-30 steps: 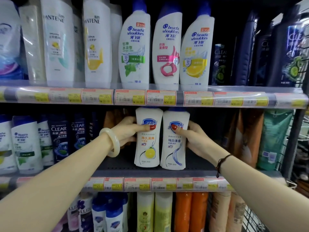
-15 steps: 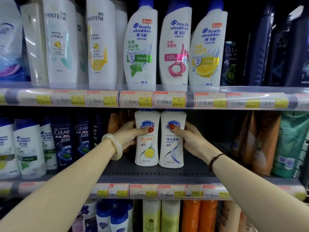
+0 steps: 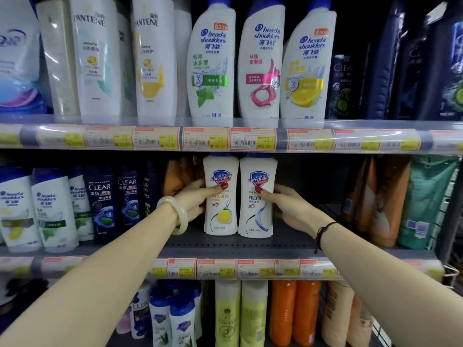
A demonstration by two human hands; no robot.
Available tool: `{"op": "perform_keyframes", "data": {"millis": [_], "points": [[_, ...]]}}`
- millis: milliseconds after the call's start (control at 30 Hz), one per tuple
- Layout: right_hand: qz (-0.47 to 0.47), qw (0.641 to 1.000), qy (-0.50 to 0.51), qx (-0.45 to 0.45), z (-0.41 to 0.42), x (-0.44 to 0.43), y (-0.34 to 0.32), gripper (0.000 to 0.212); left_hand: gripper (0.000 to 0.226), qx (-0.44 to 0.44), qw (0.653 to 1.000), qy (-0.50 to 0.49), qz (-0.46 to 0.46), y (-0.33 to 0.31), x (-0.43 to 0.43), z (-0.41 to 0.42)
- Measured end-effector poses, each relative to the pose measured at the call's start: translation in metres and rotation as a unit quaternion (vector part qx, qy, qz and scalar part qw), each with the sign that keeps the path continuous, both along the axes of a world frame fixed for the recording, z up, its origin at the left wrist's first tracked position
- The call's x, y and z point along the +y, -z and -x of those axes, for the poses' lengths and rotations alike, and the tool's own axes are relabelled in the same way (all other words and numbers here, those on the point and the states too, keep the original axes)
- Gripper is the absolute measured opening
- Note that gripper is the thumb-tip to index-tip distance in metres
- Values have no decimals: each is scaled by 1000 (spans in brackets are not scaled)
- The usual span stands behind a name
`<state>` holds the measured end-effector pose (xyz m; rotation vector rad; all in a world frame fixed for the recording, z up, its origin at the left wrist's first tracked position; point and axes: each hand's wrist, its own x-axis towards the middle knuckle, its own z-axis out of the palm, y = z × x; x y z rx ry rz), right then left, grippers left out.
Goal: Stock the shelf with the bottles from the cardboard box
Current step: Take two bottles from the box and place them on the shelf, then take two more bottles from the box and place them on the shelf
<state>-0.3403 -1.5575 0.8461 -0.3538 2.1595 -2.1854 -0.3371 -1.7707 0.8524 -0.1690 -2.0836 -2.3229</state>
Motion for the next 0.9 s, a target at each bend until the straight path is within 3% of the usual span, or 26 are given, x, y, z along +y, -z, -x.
{"op": "perform_keyframes", "data": {"millis": [200,333,433,600,900], "points": [[-178,982,53,21,-19,16,8,38,27,-25,998,-35,56,7,-4,-12],[-367,926,69,45,-33,20,1,32,48,-38,977,-52,201,5,-19,-28],[-455,888,17,60,-46,5,-13,26,43,-29,939,-33,341,-6,-35,-47],[-477,863,-87,144,-59,-54,-37,28,45,-26,880,-24,473,-25,-75,-82],[-500,781,-255,274,-70,-186,-36,44,42,-98,816,-112,558,-24,-160,-148]]}}
